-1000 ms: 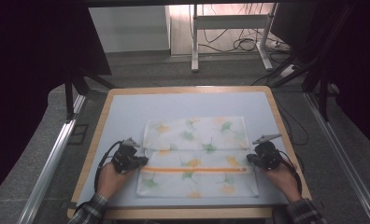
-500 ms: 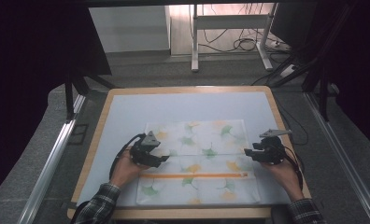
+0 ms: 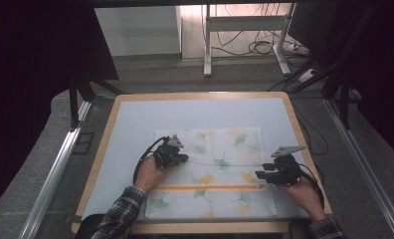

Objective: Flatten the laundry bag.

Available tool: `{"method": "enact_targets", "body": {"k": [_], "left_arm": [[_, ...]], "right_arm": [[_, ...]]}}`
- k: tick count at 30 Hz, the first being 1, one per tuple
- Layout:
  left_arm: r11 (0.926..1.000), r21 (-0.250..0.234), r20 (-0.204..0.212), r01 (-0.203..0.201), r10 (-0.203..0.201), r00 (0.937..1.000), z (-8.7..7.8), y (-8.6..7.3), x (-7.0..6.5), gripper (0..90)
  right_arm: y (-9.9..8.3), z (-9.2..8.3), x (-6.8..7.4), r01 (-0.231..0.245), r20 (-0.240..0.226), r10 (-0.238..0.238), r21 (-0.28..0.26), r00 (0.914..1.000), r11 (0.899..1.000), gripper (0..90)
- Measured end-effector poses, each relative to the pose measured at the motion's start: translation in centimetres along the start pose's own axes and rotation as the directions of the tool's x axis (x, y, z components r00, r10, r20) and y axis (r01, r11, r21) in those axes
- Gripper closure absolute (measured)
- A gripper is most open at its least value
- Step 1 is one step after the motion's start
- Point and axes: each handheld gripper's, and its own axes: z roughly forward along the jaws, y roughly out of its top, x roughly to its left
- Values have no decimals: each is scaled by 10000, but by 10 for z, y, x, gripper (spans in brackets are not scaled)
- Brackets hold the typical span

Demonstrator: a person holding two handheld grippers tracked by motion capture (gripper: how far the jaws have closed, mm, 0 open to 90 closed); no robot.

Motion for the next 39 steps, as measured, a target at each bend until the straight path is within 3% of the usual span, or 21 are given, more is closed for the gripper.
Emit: {"method": "enact_targets", "body": {"k": [5,6,9,11,15,16,18,19,20,21,24,25,28,30,31,32,33,34,36,39], "left_arm": [[9981,-518,46,323,-321,9995,-13,20,12,900],[9972,-625,-120,412,-420,9990,-19,31,20,900],[9958,-751,-342,526,-553,9979,-24,43,30,900],[9950,-725,-791,692,-749,9940,-30,60,48,900],[9932,-577,-1234,1011,-1076,9865,-30,75,71,898],[9932,-577,-1234,1011,-1076,9865,-30,75,71,897],[9936,-280,-1706,1091,-1122,9789,-25,85,87,896],[9936,-280,-1706,1091,-1122,9789,-25,85,87,896],[9925,-227,-1926,1199,-1220,9737,-21,91,96,895],[9925,-227,-1926,1199,-1220,9737,-21,91,96,895],[9891,-248,-2207,1454,-1473,9642,-16,106,115,891],[9891,-248,-2207,1454,-1473,9642,-16,106,115,889],[9822,-307,-2929,1855,-1863,9378,-16,117,134,843],[9727,-489,-3211,2268,-2303,9186,-19,118,145,810],[9727,-489,-3211,2268,-2303,9186,-19,118,145,790],[9692,-592,-3335,2392,-2451,9103,-20,118,149,790],[9654,-690,-3543,2514,-2593,8985,-23,117,154,728],[9640,-719,-3701,2561,-2642,8907,-25,115,154,696],[9649,-747,-3737,2516,-2610,8901,-27,113,154,683],[9709,-676,-4147,2296,-2366,8787,-34,107,154,644]], "right_arm": [[0,8,8,358,-81,-355,396,9993,9986,516],[0,12,9,554,-20,-554,579,9985,9968,509],[-1,14,8,576,9,-578,696,9983,9959,503],[-1,14,7,569,3,-570,671,9984,9961,499],[-2,15,7,645,-26,-645,604,9979,9961,478],[-2,15,7,645,-26,-645,604,9979,9961,478],[-3,16,8,734,-54,-732,560,9973,9957,469],[-3,16,8,749,-56,-747,544,9972,9957,469],[-4,16,7,796,-76,-793,508,9968,9955,469],[-4,16,7,801,-86,-798,487,9968,9956,470],[-5,16,7,771,-74,-769,449,9970,9960,470],[-5,16,8,798,-76,-795,434,9968,9959,470],[-6,16,8,853,-52,-852,393,9964,9956,470],[-6,16,7,871,-63,-869,361,9962,9956,468],[-6,16,7,885,-95,-882,335,9961,9955,468],[-6,16,7,885,-95,-882,335,9961,9955,468],[-7,15,6,729,-174,-724,298,9972,9969,468],[-7,15,5,697,-201,-692,279,9974,9972,468],[-7,15,5,710,-200,-705,272,9973,9971,468],[-7,16,6,787,-168,-783,291,9968,9965,468]]}}
